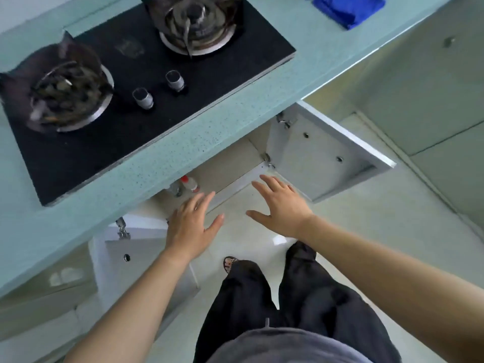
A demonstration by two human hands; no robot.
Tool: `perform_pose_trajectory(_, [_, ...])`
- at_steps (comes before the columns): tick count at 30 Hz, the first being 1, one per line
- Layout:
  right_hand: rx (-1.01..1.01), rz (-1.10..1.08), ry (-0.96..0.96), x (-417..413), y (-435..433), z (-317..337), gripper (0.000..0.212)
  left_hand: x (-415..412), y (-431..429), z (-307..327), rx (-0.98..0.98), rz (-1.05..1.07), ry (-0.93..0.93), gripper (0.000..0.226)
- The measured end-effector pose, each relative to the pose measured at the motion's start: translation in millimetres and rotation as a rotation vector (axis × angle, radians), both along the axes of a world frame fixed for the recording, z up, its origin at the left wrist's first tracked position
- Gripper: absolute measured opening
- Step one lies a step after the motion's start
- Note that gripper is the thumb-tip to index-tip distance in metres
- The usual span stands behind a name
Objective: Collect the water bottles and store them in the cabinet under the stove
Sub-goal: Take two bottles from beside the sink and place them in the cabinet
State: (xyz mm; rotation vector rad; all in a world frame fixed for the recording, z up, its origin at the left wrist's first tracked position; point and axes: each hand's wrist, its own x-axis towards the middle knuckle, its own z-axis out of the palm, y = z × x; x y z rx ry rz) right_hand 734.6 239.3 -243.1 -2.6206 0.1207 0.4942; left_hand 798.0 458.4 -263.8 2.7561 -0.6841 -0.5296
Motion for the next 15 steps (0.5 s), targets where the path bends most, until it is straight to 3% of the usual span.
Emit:
perform_pose_trajectory(9, [-0.067, -0.355, -0.157, -121, -46, 55, 0.075, -36, -84, 64, -0.065, -0.346, -0.074, 0.072])
perform_pose_trajectory(15, [-0.103, -0.623, -0.201, -253, -110, 74, 0.074, -124, -194, 86, -0.132, -0.569, -0.11, 0.072])
